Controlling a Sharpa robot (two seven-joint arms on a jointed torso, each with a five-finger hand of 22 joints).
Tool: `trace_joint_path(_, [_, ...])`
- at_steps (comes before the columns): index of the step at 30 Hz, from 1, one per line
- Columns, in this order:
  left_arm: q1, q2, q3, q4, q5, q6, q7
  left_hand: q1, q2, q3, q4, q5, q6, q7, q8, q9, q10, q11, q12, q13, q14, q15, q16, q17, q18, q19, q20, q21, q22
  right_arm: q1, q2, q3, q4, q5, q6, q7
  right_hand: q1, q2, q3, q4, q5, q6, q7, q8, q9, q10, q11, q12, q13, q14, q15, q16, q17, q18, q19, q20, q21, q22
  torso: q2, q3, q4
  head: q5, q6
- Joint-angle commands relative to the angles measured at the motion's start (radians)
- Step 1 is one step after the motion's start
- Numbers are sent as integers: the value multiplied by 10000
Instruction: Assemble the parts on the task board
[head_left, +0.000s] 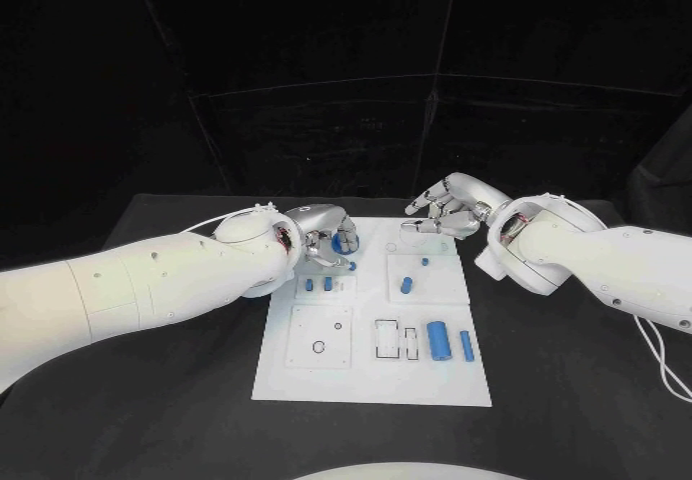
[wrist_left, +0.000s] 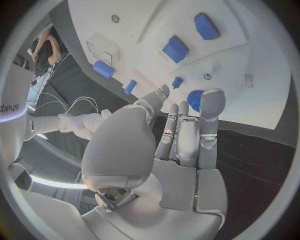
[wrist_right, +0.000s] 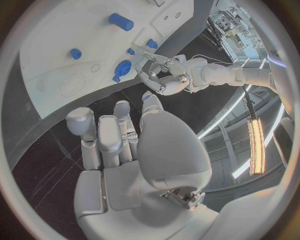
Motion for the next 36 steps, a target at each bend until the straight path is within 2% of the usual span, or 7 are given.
trace_joint_path(1, [-4,187,-37,-235,-916,500,154,-3,27,-102,0,46,113,-15,-135,-56,126,-11,-77,-130,194,-3,261,267,-188,206,-16,437,459,16,16,4,6,-25,-118,7,33,90,-36,-19,65,-53,-41,55,12,-73,8,-27,0,-17,3,-49,14,61,-74,12,-56,0,1,-8,1,-2,-6])
trace_joint_path(8, [-36,644,-84,-763,-1000,473,102,86,151,-83,3,47,251,-48,-309,-94,204,-41,-164,-320,363,-43,497,487,-253,423,-55,859,894,16,62,4,-6,-25,-114,14,33,90,-36,-19,65,-53,-41,55,12,-73,8,-27,0,-17,3,-49,14,61,-74,12,-56,0,-11,3,1,-20,-4])
trace_joint_path(11, [-40,756,-88,-883,-1009,513,93,109,184,-56,-1,46,300,-62,-339,-95,237,-48,-184,-364,384,-52,521,499,-264,457,-64,928,968,16,78,4,-12,-25,-112,16,33,90,-36,-19,65,-53,-41,55,12,-73,8,-27,0,-17,3,-49,14,61,-74,12,-56,0,-4,2,-9,-26,-6])
trace_joint_path(15, [-45,875,-90,-994,-1015,616,89,143,237,-4,-8,47,370,-83,-382,-96,288,-62,-216,-427,407,-66,545,503,-286,507,-79,1048,1101,16,91,4,-18,-25,-110,16,33,90,-36,-19,65,-53,-41,55,12,-73,8,-27,0,-17,3,-49,14,61,-74,12,-56,0,-17,7,10,-40,-24])
trace_joint_path(22, [-63,1005,-91,-1044,-1025,894,59,185,328,134,-25,46,599,-136,-460,-87,560,-128,-264,-561,454,-126,584,489,-331,607,-125,1305,1389,16,111,4,-21,-25,-101,19,41,96,-36,-22,67,-52,-42,56,13,-70,7,-21,3,-15,3,-46,19,60,-71,12,-56,1,-20,3,18,-51,-53])
trace_joint_path(36, [-103,1073,-91,-1101,-1046,1375,-135,148,359,270,-34,47,844,-158,-611,-87,937,-186,-359,-716,485,-174,598,427,-376,675,-176,1521,1650,16,115,4,-21,-25,-91,21,56,106,-36,-25,70,-51,-43,59,13,-64,6,-9,10,-11,2,-42,29,59,-66,11,-56,5,-28,-5,24,-66,-64])
